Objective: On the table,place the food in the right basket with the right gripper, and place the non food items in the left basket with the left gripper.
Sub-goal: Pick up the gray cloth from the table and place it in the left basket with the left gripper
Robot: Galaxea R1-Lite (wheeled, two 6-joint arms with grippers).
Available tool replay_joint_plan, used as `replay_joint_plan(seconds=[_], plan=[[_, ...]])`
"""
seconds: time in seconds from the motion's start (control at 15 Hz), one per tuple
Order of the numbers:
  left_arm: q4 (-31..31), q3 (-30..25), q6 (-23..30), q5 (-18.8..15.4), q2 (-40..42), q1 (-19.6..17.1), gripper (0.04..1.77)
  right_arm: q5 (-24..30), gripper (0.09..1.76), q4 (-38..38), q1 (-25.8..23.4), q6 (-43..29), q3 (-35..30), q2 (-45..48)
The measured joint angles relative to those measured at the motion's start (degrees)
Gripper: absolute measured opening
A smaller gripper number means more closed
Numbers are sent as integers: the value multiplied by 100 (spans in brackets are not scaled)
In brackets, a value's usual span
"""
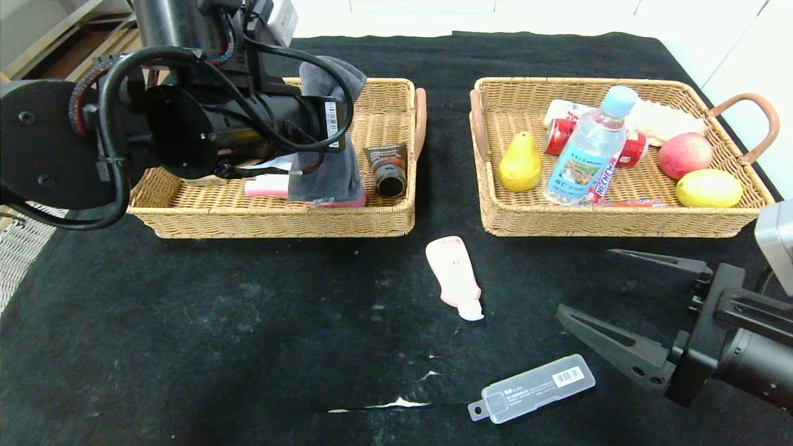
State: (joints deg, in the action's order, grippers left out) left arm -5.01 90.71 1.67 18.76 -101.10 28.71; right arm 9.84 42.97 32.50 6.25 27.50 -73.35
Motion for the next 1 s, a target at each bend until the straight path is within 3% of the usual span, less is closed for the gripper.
replay_joint_plan(seconds=[0.4,1.0], plan=[[-564,308,28,144,-282,-223,20,0,171,0,7,0,-6,6],[-642,427,-22,168,-456,-424,20,0,171,-1,43,-9,-16,6]])
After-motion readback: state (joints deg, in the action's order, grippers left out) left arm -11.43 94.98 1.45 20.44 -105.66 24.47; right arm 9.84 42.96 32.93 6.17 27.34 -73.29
